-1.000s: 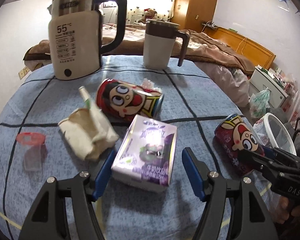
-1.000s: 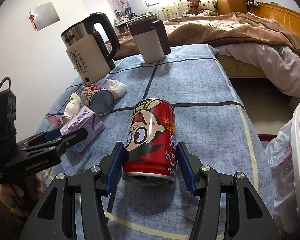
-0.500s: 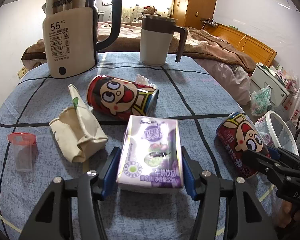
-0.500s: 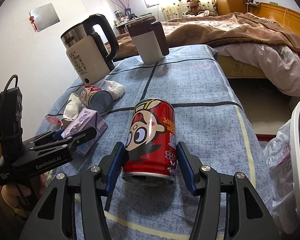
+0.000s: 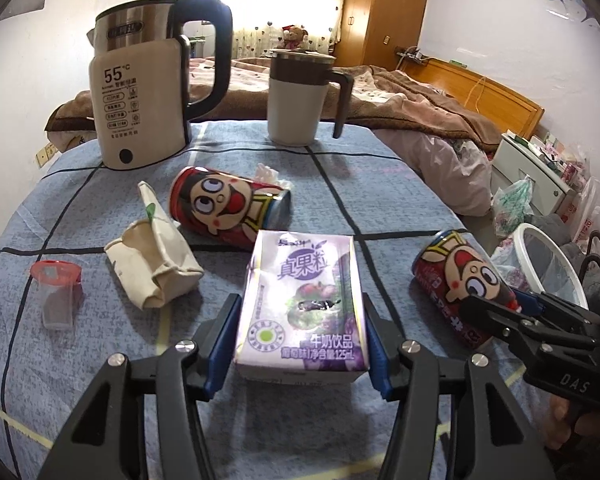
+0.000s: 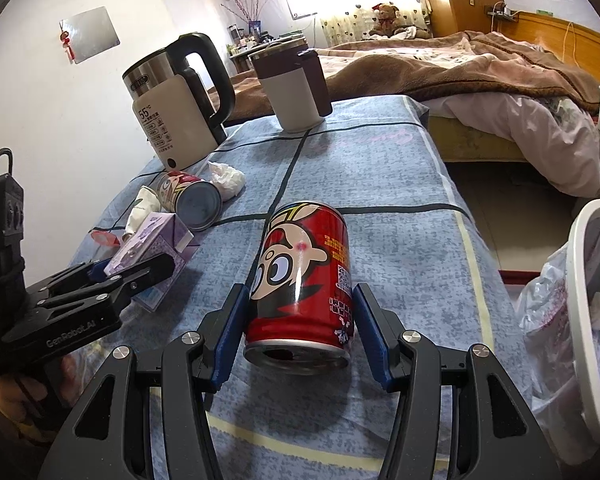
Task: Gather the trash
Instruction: 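Lift and carry the red can and purple milk box over the bin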
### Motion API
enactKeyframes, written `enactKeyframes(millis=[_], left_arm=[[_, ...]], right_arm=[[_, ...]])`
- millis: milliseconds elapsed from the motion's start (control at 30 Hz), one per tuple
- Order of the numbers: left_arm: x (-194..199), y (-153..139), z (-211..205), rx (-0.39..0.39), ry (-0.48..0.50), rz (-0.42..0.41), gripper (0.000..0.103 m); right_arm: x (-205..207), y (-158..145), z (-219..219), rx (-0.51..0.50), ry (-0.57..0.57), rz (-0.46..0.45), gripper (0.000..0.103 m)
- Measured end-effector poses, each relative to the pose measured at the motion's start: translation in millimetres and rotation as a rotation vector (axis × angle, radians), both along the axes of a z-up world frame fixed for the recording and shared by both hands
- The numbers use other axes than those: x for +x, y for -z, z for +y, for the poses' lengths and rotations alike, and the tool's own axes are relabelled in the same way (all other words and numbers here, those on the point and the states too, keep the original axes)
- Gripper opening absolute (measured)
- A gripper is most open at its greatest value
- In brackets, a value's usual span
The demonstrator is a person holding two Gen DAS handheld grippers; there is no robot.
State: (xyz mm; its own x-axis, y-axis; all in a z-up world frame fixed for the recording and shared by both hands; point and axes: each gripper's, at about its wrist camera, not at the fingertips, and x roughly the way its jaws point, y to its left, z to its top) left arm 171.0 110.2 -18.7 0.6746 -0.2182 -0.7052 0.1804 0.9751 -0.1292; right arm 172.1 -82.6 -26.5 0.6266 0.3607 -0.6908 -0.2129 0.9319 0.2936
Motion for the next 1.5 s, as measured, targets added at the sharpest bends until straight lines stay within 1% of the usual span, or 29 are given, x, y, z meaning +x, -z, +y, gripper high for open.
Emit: enactKeyframes(millis=[167,267,367,467,600,700,767,867,1000,1233,1500], left_arm=[[-9,-4,-8,-0.009,0.01,-0.011,0.058],[-12,-2,-13,-0.009,0.018,-0.006,0.058],[-12,1,-13,-0.018,0.011,0.008,0.058],[-12,1,-12,-0.029,0.003,0.013,0.058],[-14,0,-13,-0.028,0.003,0.011,0.058],[-13,-1,-12,-0.033,-0.003,0.009,0.058],[-14,-1,-14,-0.033,-0.002,0.01,0.058],[-14,-2,-15,-0.036,0.003,0.007,0.058],[-18,-6,-21,-0.034,0.015,-0.004,0.058],[-25,-15,-38,-0.023,0.046,-0.025,0.058],[-31,-30,-71,-0.016,0.101,-0.056,0.058]], right_arm=[[-8,-3,-4,-0.03,0.001,-0.024,0.054],[-10,1,-8,-0.04,-0.006,-0.007,0.054],[-10,-1,-3,-0.091,-0.032,-0.015,0.054],[-4,1,4,-0.136,-0.068,-0.001,0.055],[4,7,10,-0.177,-0.066,0.021,0.055],[8,12,10,-0.161,-0.057,0.045,0.054],[6,10,6,-0.142,-0.046,0.037,0.054],[3,7,1,-0.14,-0.02,0.02,0.053],[-3,3,-4,-0.124,-0.013,0.0,0.053],[-19,-7,-22,-0.066,0.015,-0.045,0.053],[-34,-22,-54,-0.046,0.074,-0.07,0.053]])
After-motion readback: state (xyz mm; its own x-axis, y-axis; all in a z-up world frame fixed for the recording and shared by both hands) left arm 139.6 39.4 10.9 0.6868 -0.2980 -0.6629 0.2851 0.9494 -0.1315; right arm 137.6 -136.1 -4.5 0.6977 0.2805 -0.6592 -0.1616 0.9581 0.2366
